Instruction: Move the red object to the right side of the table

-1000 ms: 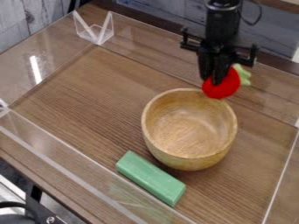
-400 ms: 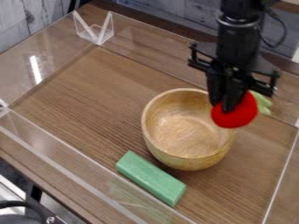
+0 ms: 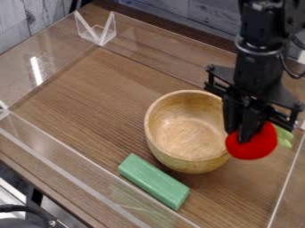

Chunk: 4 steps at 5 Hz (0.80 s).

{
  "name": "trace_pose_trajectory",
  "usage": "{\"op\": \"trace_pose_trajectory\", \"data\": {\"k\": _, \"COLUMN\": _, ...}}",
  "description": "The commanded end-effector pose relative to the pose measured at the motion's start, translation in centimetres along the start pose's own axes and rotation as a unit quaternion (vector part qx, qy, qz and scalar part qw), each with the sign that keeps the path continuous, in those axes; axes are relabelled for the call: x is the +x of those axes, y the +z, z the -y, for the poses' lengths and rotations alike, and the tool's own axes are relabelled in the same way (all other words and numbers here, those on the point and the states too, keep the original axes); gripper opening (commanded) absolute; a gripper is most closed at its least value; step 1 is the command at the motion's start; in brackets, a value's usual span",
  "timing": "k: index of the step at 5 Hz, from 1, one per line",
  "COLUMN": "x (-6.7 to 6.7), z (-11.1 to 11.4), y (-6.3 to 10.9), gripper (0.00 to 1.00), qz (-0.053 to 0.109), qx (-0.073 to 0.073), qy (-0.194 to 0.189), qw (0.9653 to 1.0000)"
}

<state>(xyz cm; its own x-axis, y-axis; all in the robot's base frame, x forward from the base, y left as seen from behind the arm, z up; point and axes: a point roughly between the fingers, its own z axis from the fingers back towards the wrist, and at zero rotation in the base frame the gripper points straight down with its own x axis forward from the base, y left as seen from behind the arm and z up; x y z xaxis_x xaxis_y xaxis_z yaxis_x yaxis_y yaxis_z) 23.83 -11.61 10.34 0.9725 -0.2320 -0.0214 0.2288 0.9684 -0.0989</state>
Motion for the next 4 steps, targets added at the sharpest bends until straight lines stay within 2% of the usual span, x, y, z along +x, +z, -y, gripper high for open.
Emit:
{"op": "trace_pose_trajectory", "data": {"k": 1, "x": -1.5, "z": 0.5, "y": 0.0, "gripper": 0.00, "qz": 0.017, "qx": -0.004, "qy": 0.024, "qw": 0.9996}}
{"op": "trace_pose_trajectory", "data": {"k": 2, "x": -2.5, "z": 0.5, "y": -1.4, "gripper": 0.00, "qz": 0.012, "qx": -0.006, "qy": 0.037, "qw": 0.9992}}
{"op": "trace_pose_trajectory", "data": {"k": 3, "x": -1.7, "z": 1.3, "y": -1.9, "gripper": 1.00, "qz": 0.007, "qx": -0.004, "qy": 0.033, "qw": 0.9994}}
{"op": "trace_pose_trajectory", "data": {"k": 4, "x": -1.0, "z": 2.0, "y": -2.4, "gripper": 0.00, "qz": 0.003, "qx": 0.000, "qy": 0.028, "qw": 0.9996}}
